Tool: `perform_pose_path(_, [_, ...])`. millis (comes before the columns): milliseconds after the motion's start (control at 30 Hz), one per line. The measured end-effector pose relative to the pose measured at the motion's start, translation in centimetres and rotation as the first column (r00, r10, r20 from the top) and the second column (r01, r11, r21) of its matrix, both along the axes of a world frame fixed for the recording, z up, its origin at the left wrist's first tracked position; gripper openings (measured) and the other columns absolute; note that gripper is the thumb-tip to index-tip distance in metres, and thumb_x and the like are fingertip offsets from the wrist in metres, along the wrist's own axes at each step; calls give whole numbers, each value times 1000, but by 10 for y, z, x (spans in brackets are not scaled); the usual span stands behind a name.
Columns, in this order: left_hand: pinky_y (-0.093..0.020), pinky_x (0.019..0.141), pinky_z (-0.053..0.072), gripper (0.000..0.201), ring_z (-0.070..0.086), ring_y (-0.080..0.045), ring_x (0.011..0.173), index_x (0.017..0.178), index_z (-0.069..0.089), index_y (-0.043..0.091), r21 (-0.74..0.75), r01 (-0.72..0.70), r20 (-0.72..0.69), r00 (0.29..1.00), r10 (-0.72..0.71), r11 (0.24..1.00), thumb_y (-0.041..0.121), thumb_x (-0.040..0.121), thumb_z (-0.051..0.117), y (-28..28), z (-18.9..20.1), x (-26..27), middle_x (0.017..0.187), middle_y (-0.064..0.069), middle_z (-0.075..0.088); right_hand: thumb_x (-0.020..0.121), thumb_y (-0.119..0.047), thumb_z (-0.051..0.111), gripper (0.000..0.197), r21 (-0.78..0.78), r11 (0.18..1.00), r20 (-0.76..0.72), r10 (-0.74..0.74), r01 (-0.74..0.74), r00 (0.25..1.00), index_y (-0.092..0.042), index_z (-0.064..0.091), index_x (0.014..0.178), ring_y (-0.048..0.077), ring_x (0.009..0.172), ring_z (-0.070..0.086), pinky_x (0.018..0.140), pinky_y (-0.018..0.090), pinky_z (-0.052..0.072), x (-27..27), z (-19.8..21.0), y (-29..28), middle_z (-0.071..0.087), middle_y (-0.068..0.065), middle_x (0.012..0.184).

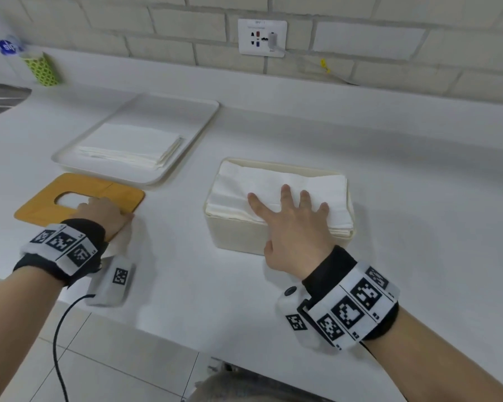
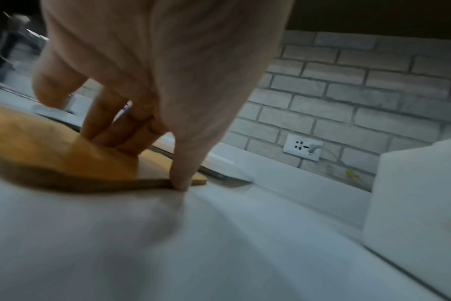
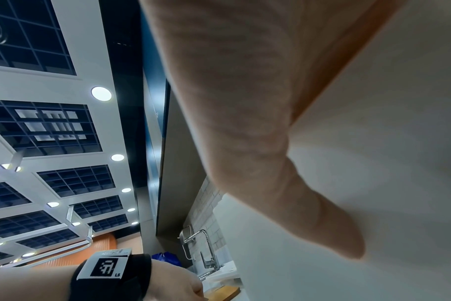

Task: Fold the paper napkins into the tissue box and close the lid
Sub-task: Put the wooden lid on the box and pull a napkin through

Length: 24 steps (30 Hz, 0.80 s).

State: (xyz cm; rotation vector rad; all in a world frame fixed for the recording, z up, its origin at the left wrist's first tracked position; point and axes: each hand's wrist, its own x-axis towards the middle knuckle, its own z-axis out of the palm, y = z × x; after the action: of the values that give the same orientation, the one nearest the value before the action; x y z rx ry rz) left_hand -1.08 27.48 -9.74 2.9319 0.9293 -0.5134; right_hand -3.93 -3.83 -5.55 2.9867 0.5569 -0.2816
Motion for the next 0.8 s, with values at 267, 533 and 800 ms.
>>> perform_pose_path(267, [-36, 81, 47, 45, 56, -26, 81, 106, 59, 2, -82, 105, 102, 990, -97, 991, 42, 100, 38, -33, 23, -23, 83, -9, 54, 87, -34, 52, 83, -6, 1000, 26, 3, -2, 1000, -40, -8, 144, 45, 137, 9, 101, 68, 16, 0, 0, -1, 0, 18, 153])
perform_pose_path(533, [-35, 61, 23, 45, 39, -21, 55, 69, 39, 8, -124, 408, 735, 650, -192, 904, 40, 100, 30, -122, 106, -50, 58, -5, 44, 85, -33, 53, 84, 17, 1000, 25, 12, -12, 1000, -41, -7, 144, 45, 137, 10, 100, 68, 19, -1, 0, -2, 1, 18, 153])
perform_pose_path(800, [-32, 57, 25, 25, 43, -13, 58, 102, 51, 10, -182, 769, 767, 501, -401, 613, 27, 102, 32, -207, 104, -4, 65, 6, 46, 86, -39, 50, 65, 158, 987, 64, 22, -32, 998, -12, 24, 139, 26, 131, 32, 89, 38, 36, 2, 12, -25, 29, 9, 145])
